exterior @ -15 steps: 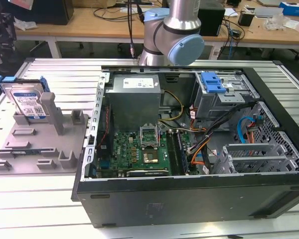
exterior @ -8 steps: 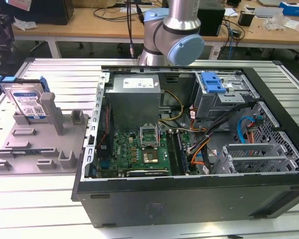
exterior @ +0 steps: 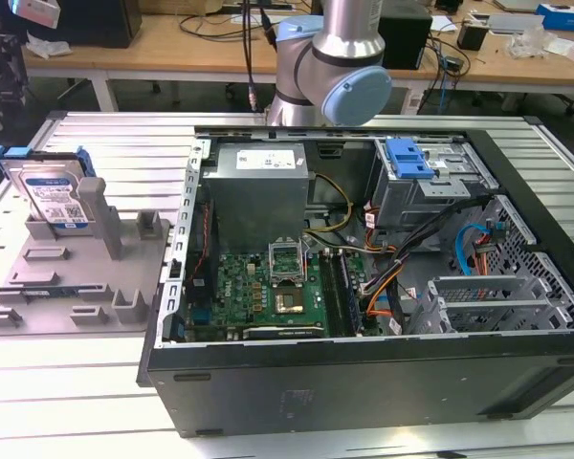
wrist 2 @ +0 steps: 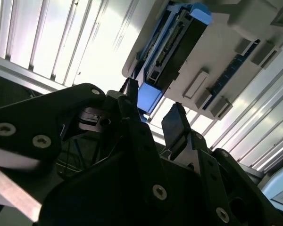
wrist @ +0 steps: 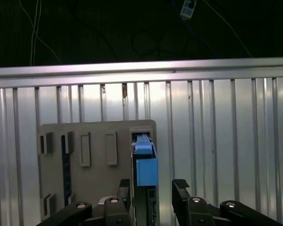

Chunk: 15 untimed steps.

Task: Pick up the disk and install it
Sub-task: 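Pick up the disk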

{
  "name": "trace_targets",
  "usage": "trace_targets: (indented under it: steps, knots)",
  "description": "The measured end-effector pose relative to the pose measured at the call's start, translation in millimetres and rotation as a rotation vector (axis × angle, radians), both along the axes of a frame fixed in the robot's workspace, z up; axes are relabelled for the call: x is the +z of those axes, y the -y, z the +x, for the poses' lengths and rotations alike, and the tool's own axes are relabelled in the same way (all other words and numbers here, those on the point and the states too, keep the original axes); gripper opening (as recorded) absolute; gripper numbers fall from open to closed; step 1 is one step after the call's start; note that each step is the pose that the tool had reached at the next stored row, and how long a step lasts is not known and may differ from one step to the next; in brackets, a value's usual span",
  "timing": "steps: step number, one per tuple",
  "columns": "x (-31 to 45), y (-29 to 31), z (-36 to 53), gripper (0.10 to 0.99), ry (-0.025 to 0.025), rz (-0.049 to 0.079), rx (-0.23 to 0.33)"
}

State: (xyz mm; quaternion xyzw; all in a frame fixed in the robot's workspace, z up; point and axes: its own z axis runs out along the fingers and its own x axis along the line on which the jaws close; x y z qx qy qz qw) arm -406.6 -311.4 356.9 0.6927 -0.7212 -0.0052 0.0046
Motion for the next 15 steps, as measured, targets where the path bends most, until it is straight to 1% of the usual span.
trace_targets:
  steps: [7, 15]
  knots:
    - [-4.0, 1.9, -2.1, 0.482, -0.0004, 0.0, 0.0]
    - [-12.9, 3.2, -2.4, 0.482, -0.0015, 0.0, 0.0]
